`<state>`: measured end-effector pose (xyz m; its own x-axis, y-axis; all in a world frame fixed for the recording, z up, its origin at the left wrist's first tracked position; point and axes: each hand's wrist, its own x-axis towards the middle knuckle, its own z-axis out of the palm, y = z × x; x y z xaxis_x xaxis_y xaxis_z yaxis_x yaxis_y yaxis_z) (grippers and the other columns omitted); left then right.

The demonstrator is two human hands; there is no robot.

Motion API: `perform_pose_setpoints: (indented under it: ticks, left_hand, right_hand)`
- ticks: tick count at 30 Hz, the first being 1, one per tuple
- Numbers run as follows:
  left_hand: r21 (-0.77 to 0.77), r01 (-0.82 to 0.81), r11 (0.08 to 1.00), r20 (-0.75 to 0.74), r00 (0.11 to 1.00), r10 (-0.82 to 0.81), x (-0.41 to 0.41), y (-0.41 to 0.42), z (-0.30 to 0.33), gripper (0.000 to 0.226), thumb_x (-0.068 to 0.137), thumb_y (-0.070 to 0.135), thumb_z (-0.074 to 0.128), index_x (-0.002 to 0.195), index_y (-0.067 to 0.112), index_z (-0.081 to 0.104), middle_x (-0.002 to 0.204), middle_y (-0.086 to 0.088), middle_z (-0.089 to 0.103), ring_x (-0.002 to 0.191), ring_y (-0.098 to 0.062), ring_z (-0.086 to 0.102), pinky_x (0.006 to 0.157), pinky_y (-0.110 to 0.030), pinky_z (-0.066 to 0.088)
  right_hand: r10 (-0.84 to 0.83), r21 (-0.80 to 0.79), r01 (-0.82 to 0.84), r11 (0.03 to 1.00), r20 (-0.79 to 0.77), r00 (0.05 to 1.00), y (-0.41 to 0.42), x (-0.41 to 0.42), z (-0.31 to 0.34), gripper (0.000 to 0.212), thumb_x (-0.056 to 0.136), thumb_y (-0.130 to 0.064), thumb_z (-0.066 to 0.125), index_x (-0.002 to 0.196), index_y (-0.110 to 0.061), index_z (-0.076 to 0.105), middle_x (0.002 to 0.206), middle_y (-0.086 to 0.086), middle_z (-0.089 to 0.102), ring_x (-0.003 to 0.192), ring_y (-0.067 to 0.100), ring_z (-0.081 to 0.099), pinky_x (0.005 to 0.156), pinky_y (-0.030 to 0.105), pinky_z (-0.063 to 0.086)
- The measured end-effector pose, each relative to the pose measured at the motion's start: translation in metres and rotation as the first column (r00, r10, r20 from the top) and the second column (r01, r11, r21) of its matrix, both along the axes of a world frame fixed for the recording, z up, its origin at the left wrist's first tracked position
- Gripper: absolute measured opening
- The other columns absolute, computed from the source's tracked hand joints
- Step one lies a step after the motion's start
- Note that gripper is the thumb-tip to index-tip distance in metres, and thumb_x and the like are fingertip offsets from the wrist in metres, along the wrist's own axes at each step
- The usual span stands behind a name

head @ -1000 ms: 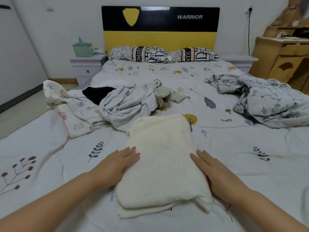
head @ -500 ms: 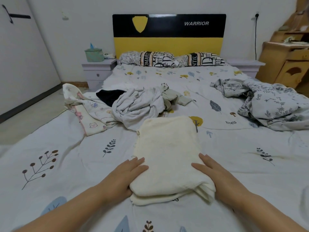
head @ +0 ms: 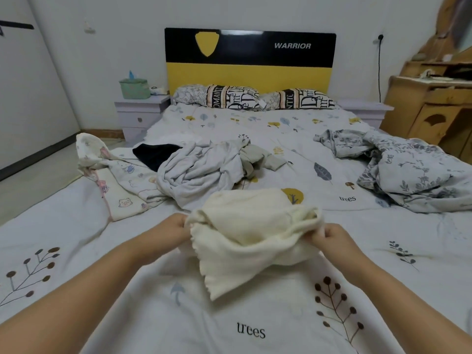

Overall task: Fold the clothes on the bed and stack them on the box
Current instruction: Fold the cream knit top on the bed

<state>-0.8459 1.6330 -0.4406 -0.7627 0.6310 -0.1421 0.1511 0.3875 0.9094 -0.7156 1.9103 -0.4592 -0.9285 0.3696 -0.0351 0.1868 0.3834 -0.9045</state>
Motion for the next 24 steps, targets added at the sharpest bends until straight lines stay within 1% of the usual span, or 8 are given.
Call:
perform_pose_setpoints:
  ticks: [2,5,8,13,16,19,21,24]
  left_hand:
    - [0.098,-0.108,0.989,0.029,0.994,0.106,-0.016,0.013,0.004,0.020,0.066,0.018,0.055,0.048,0.019,0.060,0.046,0.008,0.057,0.040,-0.002,0.049,0.042,-0.015,0.036]
    - [0.162,-0.329,0.930,0.036,0.944,0.328,-0.047,0.036,0.001,0.022,0.089,0.013,0.055,0.068,0.015,0.062,0.063,0.001,0.063,0.059,-0.014,0.057,0.049,-0.021,0.039]
    - [0.154,-0.454,0.878,0.060,0.891,0.450,-0.081,0.055,-0.006,0.025,0.093,0.017,0.048,0.070,0.011,0.058,0.073,-0.004,0.060,0.073,-0.021,0.053,0.065,-0.027,0.039]
    - [0.039,-0.618,0.785,0.015,0.786,0.618,-0.124,0.076,-0.008,0.021,0.091,0.011,0.050,0.070,0.006,0.051,0.073,-0.009,0.050,0.065,-0.021,0.045,0.064,-0.029,0.039]
    - [0.160,-0.703,0.693,-0.128,0.681,0.721,-0.123,0.086,0.001,0.031,0.092,0.011,0.045,0.121,0.005,0.052,0.107,-0.010,0.057,0.085,-0.022,0.049,0.079,-0.030,0.039]
    - [0.246,-0.466,0.850,-0.534,0.667,0.520,-0.089,0.108,0.005,0.043,0.093,0.016,0.040,0.136,0.016,0.044,0.140,-0.002,0.044,0.125,-0.019,0.042,0.099,-0.027,0.030]
    - [-0.011,-0.239,0.971,-0.804,0.579,0.133,-0.070,0.128,-0.006,0.056,0.091,0.036,0.021,0.141,0.019,0.039,0.152,-0.001,0.028,0.141,-0.017,0.023,0.113,-0.031,0.014]
    - [-0.440,-0.141,0.887,-0.786,0.538,-0.304,-0.064,0.148,-0.035,0.075,0.082,0.051,-0.004,0.150,0.025,0.014,0.159,0.002,0.001,0.146,-0.015,-0.003,0.116,-0.040,-0.006]
  right_hand:
    - [-0.097,-0.080,0.093,0.993,-0.060,0.993,0.003,-0.021,0.007,0.037,0.090,-0.021,0.058,0.086,0.016,0.059,0.076,0.010,0.062,0.073,0.018,0.056,0.062,0.024,0.043]
    - [-0.227,-0.132,0.210,0.969,-0.129,0.965,0.012,-0.063,0.014,0.045,0.088,-0.026,0.062,0.085,0.019,0.055,0.076,0.011,0.055,0.073,0.018,0.050,0.061,0.030,0.035]
    - [-0.314,-0.089,0.304,0.949,-0.144,0.938,0.017,-0.101,0.016,0.040,0.086,-0.035,0.063,0.068,-0.002,0.050,0.069,0.009,0.048,0.068,0.018,0.044,0.056,0.030,0.029]
    - [-0.421,-0.139,0.407,0.903,-0.090,0.902,0.027,-0.151,0.006,0.049,0.086,-0.041,0.062,0.086,0.008,0.061,0.085,0.015,0.060,0.085,0.033,0.060,0.073,0.035,0.042]
    - [-0.476,-0.085,0.474,0.876,-0.009,0.879,0.033,-0.170,-0.001,0.052,0.089,-0.040,0.059,0.114,0.006,0.057,0.118,0.018,0.059,0.106,0.034,0.055,0.087,0.035,0.040]
    - [-0.473,-0.025,0.476,0.879,0.084,0.877,0.040,-0.180,-0.008,0.055,0.092,-0.036,0.055,0.126,0.007,0.048,0.128,0.021,0.053,0.117,0.036,0.050,0.094,0.037,0.040]
    - [-0.467,-0.010,0.472,0.881,0.124,0.875,0.044,-0.185,-0.009,0.054,0.091,-0.031,0.055,0.130,0.005,0.043,0.130,0.021,0.052,0.117,0.036,0.051,0.096,0.038,0.042]
    - [-0.430,0.007,0.434,0.901,0.148,0.891,0.044,-0.188,-0.001,0.060,0.085,-0.029,0.058,0.135,-0.001,0.040,0.129,0.017,0.053,0.114,0.033,0.053,0.095,0.036,0.045]
